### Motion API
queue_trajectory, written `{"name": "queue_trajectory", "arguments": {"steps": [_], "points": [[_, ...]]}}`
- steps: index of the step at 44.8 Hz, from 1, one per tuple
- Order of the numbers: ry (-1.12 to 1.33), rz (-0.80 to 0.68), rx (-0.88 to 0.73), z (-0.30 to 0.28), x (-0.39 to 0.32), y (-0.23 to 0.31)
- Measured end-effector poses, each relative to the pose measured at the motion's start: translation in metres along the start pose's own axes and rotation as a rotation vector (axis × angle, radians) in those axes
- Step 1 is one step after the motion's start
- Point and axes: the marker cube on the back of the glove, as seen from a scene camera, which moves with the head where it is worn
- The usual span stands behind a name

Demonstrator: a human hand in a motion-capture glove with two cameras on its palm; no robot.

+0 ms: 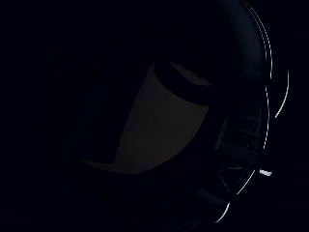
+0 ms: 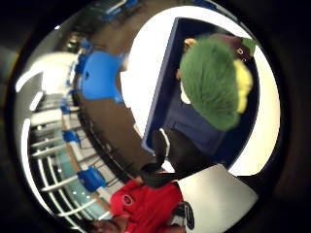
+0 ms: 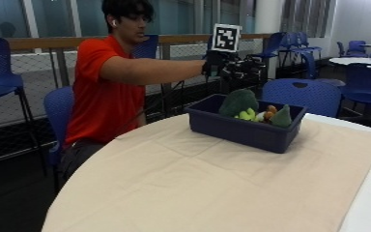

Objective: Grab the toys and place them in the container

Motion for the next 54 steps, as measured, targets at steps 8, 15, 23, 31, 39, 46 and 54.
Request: {"name": "queue_trajectory", "arguments": {"steps": [8,15,23,31,39,46,54], "points": [[0.006,0.031,0.026,0.009,0.035,0.019],[-0.044,0.139,0.045,0.021,0.065,0.039],[-0.037,0.199,0.069,0.049,0.108,0.077],[-0.048,0.260,0.040,0.082,0.149,0.117],[-0.068,0.317,0.035,0.102,0.177,0.147],[-0.085,0.346,0.052,0.110,0.192,0.174],[-0.083,0.359,0.072,0.110,0.205,0.195]]}}
